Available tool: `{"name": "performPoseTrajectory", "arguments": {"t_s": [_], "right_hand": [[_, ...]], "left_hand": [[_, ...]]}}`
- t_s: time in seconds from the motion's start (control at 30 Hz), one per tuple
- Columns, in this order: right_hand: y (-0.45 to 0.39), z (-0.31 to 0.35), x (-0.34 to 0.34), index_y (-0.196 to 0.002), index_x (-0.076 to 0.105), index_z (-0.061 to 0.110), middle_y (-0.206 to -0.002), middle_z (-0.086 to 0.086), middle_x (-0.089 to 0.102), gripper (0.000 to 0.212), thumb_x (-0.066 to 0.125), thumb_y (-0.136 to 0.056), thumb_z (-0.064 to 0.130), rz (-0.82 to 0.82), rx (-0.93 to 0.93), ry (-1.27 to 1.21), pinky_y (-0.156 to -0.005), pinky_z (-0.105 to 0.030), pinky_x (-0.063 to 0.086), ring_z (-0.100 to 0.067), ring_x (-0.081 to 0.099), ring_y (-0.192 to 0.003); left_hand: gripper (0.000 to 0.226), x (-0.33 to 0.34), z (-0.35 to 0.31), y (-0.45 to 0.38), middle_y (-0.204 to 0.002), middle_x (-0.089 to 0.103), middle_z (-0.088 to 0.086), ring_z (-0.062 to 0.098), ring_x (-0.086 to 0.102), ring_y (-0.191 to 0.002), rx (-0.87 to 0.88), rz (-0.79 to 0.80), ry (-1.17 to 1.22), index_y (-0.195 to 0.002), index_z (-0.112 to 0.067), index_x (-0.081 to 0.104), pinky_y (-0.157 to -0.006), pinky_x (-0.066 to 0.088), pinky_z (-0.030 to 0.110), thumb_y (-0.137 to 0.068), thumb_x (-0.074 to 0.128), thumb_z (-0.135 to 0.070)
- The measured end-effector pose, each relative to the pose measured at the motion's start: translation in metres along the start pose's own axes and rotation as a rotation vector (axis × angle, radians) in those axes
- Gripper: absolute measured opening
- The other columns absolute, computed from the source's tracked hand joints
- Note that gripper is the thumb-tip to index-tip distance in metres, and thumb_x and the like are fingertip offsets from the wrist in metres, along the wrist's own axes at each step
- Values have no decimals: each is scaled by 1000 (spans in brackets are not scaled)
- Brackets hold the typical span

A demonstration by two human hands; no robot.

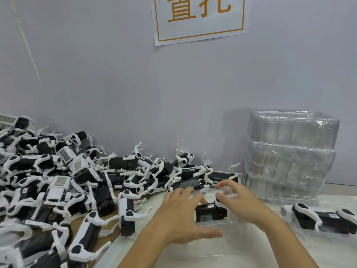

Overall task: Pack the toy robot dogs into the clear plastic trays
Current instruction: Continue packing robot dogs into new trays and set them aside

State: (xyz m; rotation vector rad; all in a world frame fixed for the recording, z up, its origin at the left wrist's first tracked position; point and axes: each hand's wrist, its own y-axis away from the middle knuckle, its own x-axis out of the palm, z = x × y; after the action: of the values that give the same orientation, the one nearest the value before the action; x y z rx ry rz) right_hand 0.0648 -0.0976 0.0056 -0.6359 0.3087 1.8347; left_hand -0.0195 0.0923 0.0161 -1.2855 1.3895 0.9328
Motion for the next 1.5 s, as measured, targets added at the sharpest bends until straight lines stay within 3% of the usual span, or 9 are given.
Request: {"name": "performPoseTrajectory", "arguments": {"t_s": [0.23,0.43,0.7,0.93,1.03,1.1,1.2,1.37,1.5], "right_hand": [[2,3,0,-105,56,49,-122,7,53,16,62,-93,40,12,19,-9,-80,-28,40,-10,51,-113],[3,3,0,-104,56,50,-121,7,54,15,62,-93,40,1,14,-4,-81,-28,40,-8,52,-111],[4,6,0,-104,57,49,-118,8,57,13,60,-93,43,0,4,-10,-76,-25,42,-3,54,-106],[5,7,3,-105,59,46,-114,11,59,13,61,-93,42,18,4,-53,-73,-18,43,1,57,-103],[5,7,3,-105,59,46,-112,13,60,13,61,-93,41,12,6,-65,-72,-18,44,1,60,-99],[5,8,4,-104,61,45,-109,15,63,12,60,-94,38,-7,-2,-90,-69,-17,44,4,64,-91],[5,9,3,-104,65,38,-104,17,66,11,60,-96,32,-70,-45,-185,-69,-16,44,8,66,-83],[1,15,-5,-102,68,37,-99,16,70,12,60,-97,29,-349,-150,-438,-70,-13,45,5,64,-94],[0,14,-6,-105,69,35,-110,8,70,15,59,-98,26,-398,-164,-561,-89,-30,50,-5,64,-105]], "left_hand": [[87,-1,-2,2,-152,27,-9,14,12,-144,-18,9,10,-125,-43,43,-122,7,45,-55,44,-95],[79,-4,-5,3,-117,42,-17,12,33,-114,-20,-10,-1,-108,-33,41,-112,26,41,-59,50,-93],[82,-5,1,3,-141,31,-15,6,18,-134,8,10,33,-123,-39,42,-120,10,40,-60,56,-89],[84,-12,6,3,-141,25,-16,5,12,-133,-10,139,71,-122,-42,38,-118,12,37,-55,72,-79],[77,-8,3,4,-131,29,-16,6,16,-112,2,55,43,-119,-43,39,-100,22,32,-59,72,-77],[74,-7,3,4,-129,31,-14,5,15,-108,15,9,38,-118,-41,40,-99,21,32,-61,71,-75],[72,-8,2,4,-128,31,-10,9,20,-119,58,-93,-37,-119,-37,41,-108,17,34,-64,67,-76],[77,-11,-4,3,-146,24,-2,19,11,-138,94,-367,-212,-122,-35,40,-119,5,46,-62,51,-83],[73,-14,-7,3,-149,33,12,33,26,-140,93,-457,-358,-118,-32,47,-118,13,56,-63,57,-79]]}}
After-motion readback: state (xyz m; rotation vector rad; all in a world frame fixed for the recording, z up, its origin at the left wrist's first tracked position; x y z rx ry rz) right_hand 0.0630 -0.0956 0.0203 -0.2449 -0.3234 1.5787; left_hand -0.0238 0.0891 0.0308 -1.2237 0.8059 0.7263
